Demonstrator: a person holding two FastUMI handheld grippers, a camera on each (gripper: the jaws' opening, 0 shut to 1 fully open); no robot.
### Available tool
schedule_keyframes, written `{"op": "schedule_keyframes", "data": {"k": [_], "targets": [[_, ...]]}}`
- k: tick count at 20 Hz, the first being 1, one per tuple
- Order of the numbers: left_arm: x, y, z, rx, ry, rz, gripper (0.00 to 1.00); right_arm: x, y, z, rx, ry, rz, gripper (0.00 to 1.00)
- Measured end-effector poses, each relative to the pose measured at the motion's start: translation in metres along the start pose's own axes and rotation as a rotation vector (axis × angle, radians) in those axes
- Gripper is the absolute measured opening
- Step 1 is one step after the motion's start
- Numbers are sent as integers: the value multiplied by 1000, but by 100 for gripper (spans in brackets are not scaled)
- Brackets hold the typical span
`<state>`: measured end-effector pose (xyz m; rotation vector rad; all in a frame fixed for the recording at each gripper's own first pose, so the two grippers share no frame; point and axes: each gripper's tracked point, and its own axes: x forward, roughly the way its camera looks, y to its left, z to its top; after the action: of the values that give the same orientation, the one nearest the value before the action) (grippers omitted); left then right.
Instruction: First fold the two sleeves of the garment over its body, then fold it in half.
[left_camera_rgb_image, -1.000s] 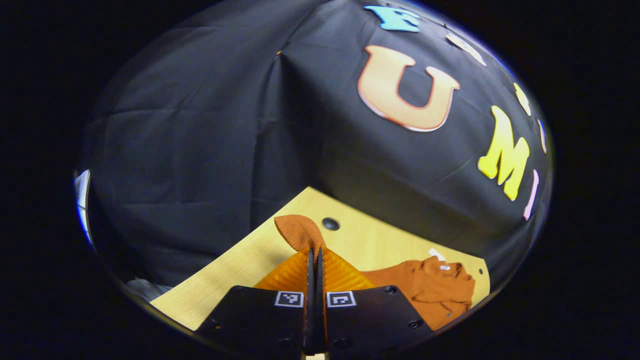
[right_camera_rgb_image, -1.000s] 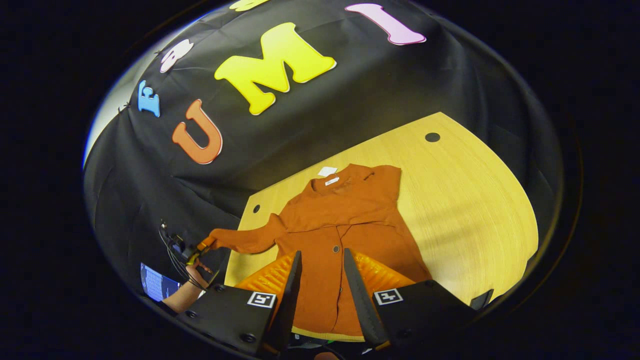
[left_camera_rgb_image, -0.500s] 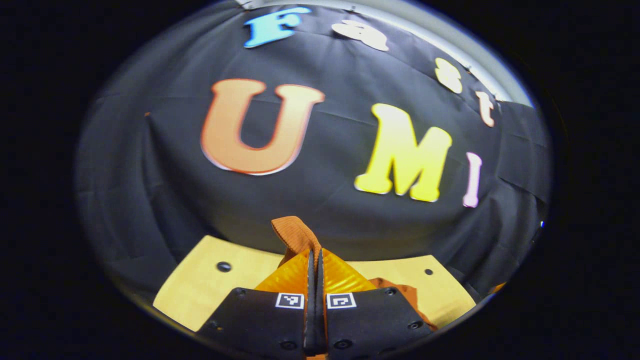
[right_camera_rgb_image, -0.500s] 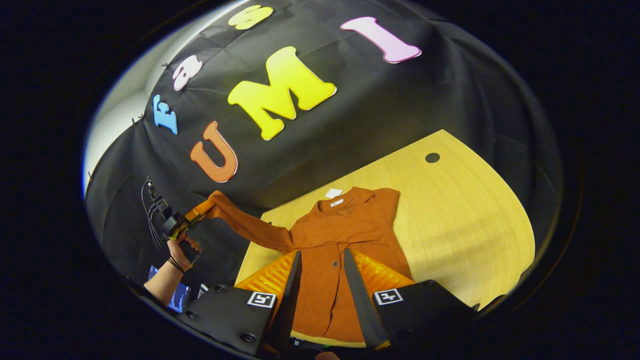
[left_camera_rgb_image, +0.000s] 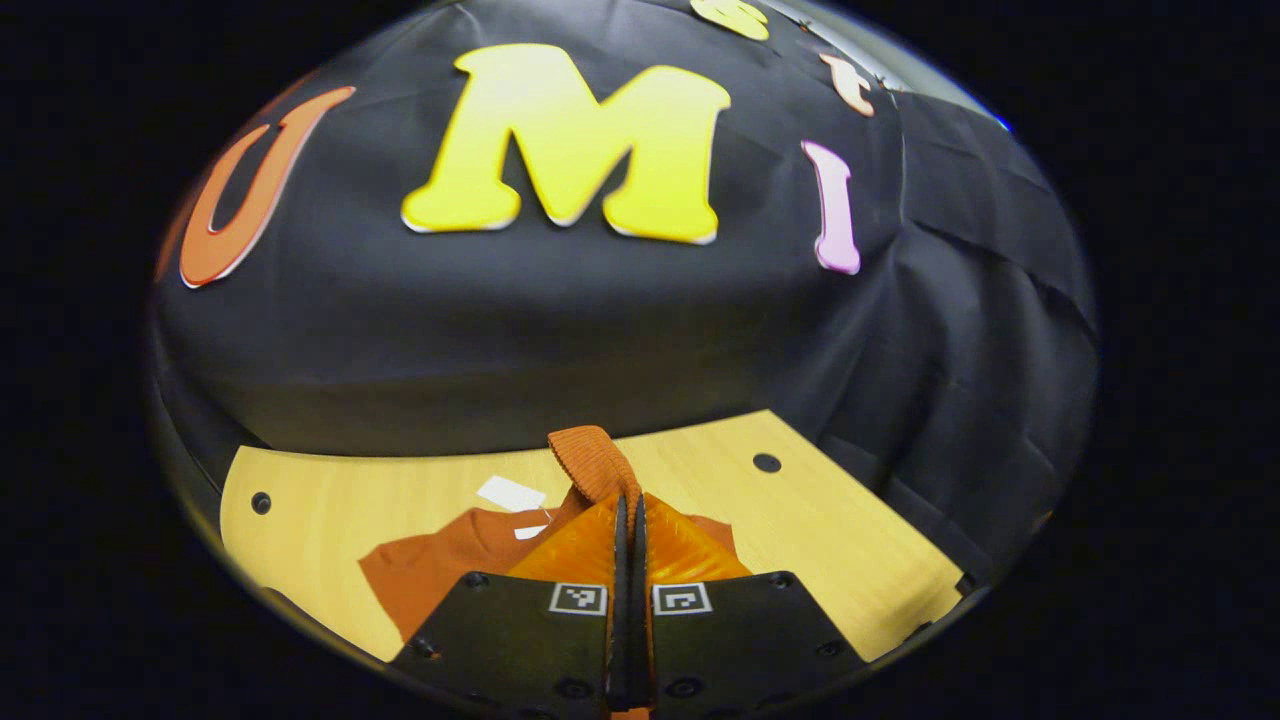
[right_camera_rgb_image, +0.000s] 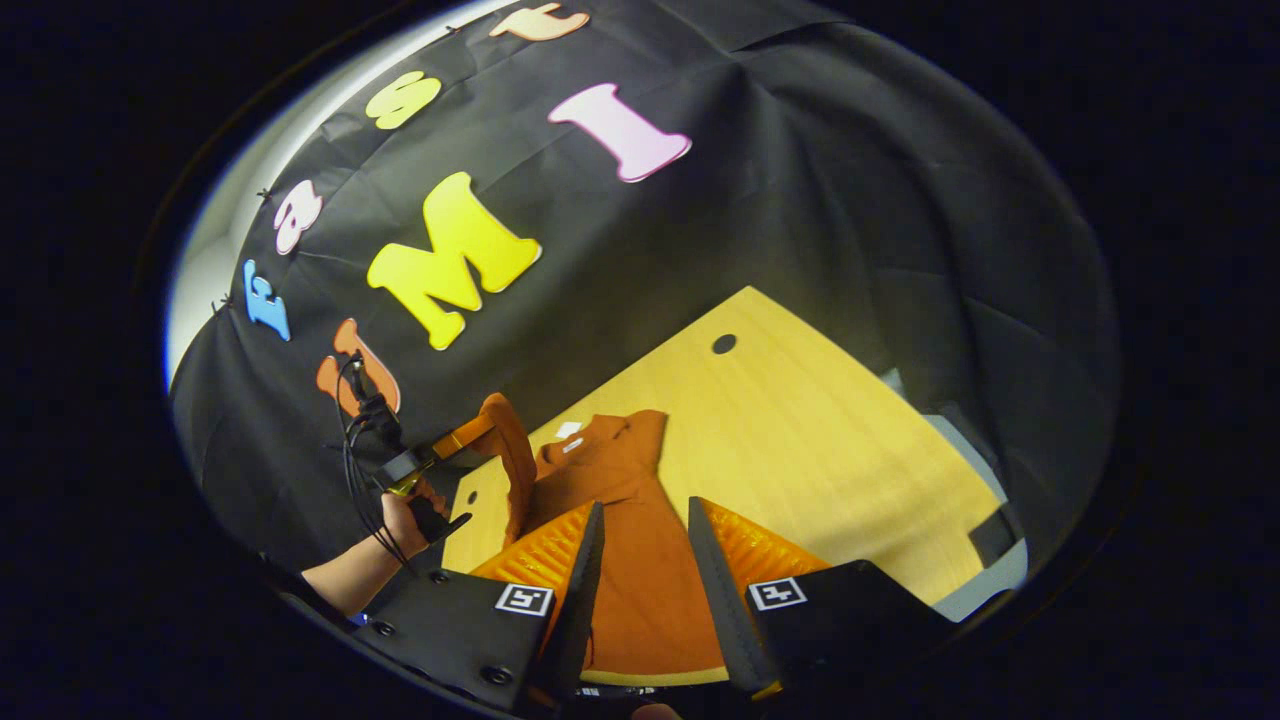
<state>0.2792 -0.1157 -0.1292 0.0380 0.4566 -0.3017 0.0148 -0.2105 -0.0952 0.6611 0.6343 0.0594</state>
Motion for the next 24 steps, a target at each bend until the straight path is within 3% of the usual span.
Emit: {"op": "schedule_keyframes", "data": {"k": [3,6,8,12,16,22,23,24], "targets": [[39,-12,-56,117,113,54,3,-32,-42,-2,30,-25,-108,56],[54,-25,-92,124,162,61,3,-53,-69,-5,70,-38,-189,56],[75,-56,-111,102,182,64,4,-59,-75,-8,73,-37,-211,56],[78,-50,-130,82,205,81,11,-51,-72,-9,-5,-4,-210,56],[67,-65,-115,86,176,76,100,-22,-52,-8,-93,52,-133,56],[2,-61,-75,14,68,110,100,21,-10,1,-271,77,8,56],[-14,-55,-68,11,43,124,100,27,-1,3,-295,72,29,49],[-31,-48,-61,5,20,138,100,32,7,2,-316,64,49,57]]}}
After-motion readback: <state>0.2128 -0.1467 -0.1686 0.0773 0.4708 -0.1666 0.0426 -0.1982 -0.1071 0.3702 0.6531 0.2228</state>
